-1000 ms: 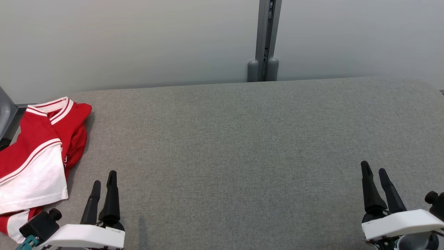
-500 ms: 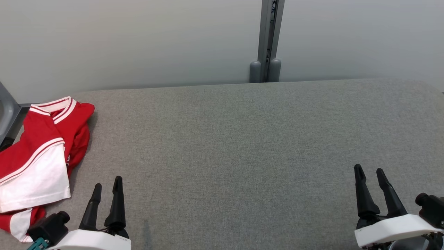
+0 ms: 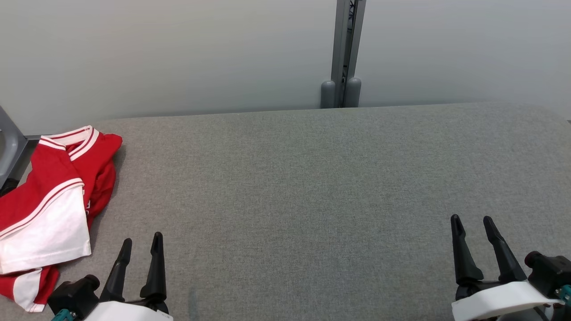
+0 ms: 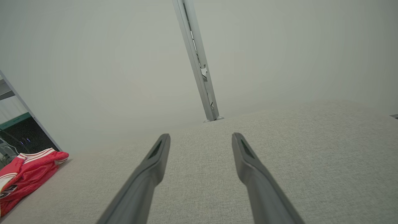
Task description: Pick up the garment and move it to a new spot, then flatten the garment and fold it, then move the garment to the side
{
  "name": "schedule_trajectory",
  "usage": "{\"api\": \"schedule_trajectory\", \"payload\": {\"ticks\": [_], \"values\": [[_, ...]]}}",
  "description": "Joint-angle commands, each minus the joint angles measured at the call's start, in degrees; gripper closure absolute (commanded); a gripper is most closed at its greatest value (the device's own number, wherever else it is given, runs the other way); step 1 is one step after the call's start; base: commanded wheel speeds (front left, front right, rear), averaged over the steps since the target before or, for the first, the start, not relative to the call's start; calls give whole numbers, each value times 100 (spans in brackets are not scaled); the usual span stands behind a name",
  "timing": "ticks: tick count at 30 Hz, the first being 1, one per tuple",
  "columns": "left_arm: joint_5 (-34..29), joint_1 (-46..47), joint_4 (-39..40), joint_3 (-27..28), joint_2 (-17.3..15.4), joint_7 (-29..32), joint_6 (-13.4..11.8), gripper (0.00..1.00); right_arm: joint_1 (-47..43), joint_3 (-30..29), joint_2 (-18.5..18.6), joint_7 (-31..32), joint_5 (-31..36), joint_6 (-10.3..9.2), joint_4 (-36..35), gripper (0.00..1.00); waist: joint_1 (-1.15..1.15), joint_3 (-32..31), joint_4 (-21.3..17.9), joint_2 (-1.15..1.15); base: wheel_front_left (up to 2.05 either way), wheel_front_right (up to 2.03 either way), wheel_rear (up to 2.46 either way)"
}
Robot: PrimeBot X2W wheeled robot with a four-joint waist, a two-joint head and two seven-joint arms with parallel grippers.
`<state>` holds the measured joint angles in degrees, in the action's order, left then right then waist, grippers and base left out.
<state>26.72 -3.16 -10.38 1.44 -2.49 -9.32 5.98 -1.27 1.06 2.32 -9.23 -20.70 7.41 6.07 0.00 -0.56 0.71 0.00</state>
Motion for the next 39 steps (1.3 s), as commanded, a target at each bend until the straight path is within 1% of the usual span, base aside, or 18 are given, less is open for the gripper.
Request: {"api": "schedule_trajectory", "payload": {"ticks": [1,15,39], "values": [[-153,-6,37,4,-39,-51,-14,0,-10,-2,56,-64,147,9,-77,0,0,-2,-2,0,0,0,0],[-924,-93,-42,21,-44,-241,-42,0,-121,-32,63,-253,845,11,-100,0,0,-58,9,0,0,0,0],[-1989,-257,4,37,-52,-502,-43,0,-286,-57,74,-519,1828,13,-120,0,0,-70,39,0,0,0,0]]}}
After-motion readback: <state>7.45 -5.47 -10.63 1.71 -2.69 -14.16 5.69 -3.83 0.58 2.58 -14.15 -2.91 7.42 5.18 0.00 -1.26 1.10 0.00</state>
